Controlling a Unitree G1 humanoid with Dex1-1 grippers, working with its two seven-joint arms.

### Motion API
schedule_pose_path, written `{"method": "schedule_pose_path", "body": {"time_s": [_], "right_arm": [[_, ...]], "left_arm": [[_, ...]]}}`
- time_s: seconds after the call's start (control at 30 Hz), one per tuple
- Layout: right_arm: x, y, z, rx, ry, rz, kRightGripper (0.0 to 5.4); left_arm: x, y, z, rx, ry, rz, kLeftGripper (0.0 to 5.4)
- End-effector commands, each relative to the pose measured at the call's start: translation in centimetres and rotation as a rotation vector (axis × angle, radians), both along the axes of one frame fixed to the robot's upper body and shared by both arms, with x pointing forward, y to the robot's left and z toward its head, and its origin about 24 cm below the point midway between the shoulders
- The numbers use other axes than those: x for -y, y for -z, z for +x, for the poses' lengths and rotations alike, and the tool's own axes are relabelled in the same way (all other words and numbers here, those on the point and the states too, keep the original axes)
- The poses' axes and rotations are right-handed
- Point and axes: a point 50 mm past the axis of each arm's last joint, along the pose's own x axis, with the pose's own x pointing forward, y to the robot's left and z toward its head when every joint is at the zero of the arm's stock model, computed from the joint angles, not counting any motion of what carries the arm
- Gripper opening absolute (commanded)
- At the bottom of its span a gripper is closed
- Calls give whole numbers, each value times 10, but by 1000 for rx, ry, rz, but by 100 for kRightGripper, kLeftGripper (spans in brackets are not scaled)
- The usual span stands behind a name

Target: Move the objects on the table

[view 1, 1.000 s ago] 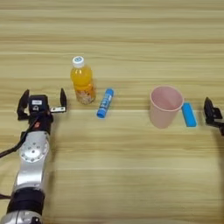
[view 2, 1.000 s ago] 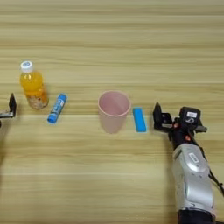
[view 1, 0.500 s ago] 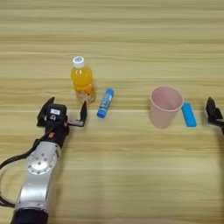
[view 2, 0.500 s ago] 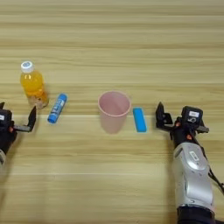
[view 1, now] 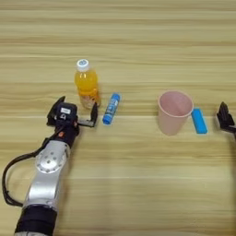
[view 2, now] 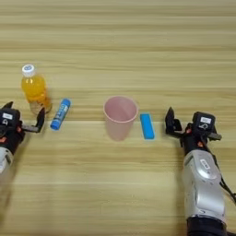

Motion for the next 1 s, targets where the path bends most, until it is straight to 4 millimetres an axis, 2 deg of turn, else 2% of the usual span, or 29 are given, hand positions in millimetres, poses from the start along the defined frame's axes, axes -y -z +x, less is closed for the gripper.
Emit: {"method": "schedule_pose_path", "body": {"time_s": [0.03, 0.73, 1.0], "right_arm": [[-3, -2, 4, 15, -7, 8, 536], [-6, 1, 5, 4, -16, 10, 536], [-7, 2, 5, 2, -18, 11, 536]], "left_arm": [[2, -2, 6, 15, 10, 10, 540], [14, -7, 32, 19, 44, 15, 540], [13, -7, 45, 12, 34, 29, 540]]}}
